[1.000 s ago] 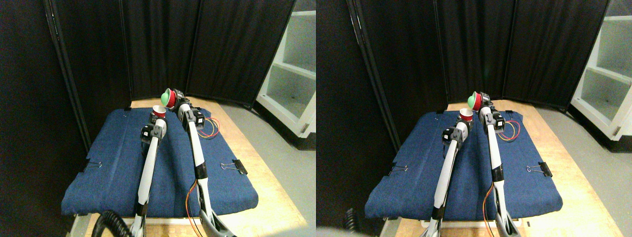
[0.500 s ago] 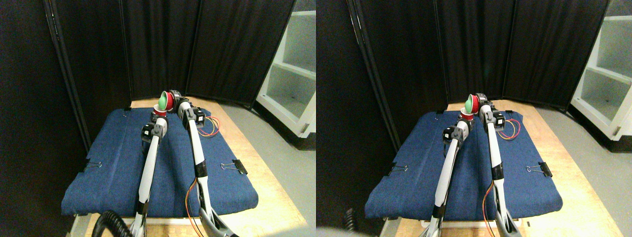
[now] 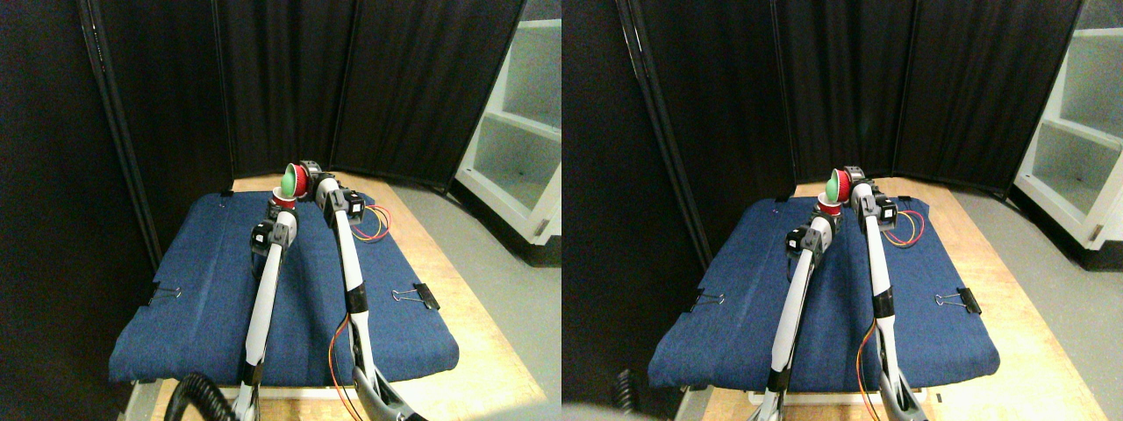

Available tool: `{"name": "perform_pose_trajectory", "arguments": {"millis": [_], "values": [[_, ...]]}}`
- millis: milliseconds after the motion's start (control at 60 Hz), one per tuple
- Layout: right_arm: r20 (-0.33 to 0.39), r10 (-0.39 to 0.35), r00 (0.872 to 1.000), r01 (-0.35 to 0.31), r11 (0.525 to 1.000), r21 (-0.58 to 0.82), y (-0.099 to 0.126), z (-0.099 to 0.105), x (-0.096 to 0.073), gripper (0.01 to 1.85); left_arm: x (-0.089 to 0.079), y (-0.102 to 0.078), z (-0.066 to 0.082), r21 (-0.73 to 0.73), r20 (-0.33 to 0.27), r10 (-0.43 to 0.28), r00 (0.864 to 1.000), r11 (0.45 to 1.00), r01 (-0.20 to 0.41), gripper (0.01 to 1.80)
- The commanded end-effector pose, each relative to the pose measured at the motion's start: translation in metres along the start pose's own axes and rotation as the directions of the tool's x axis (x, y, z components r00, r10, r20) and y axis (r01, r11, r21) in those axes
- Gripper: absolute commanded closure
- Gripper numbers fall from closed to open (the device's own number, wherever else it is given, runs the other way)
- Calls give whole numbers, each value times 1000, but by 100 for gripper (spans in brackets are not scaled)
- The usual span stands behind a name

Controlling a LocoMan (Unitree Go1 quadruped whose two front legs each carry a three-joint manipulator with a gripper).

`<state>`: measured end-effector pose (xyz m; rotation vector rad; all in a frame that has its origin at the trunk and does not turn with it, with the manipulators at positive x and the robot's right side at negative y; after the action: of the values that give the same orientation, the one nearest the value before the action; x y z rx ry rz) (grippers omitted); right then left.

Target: Pour (bimanual)

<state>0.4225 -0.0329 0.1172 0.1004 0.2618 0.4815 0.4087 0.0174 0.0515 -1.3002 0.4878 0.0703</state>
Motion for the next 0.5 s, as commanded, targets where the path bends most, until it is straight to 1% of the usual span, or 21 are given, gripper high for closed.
{"name": "perform_pose_trajectory", "arguments": {"millis": [17, 67, 133, 317, 367, 433, 500], "values": [[38, 4, 999, -3, 1000, -10, 10, 13, -4, 146, -3, -8, -1, -11, -6, -40, 999, 999, 40, 148], [47, 18, 999, -17, 1000, -17, 10, 14, -3, 145, -5, -8, -2, -7, -8, -37, 999, 999, 37, 148], [50, 17, 999, -15, 999, -37, 10, 14, -3, 147, -5, -7, -1, -4, -6, -35, 999, 999, 35, 148], [55, 31, 998, -29, 998, -47, 10, 15, -4, 144, -8, -5, 0, -3, -13, -37, 999, 999, 37, 148], [55, 41, 998, -38, 998, -55, 10, 15, -4, 147, -9, -4, 0, -4, -7, -34, 999, 999, 34, 148], [50, 31, 998, -28, 998, -54, 10, 15, -5, 144, -9, -2, 0, -7, -3, -35, 999, 999, 35, 148], [48, 16, 999, -13, 998, -63, 10, 13, -6, 146, -9, -1, 1, -5, -1, -34, 999, 999, 34, 148]]}}
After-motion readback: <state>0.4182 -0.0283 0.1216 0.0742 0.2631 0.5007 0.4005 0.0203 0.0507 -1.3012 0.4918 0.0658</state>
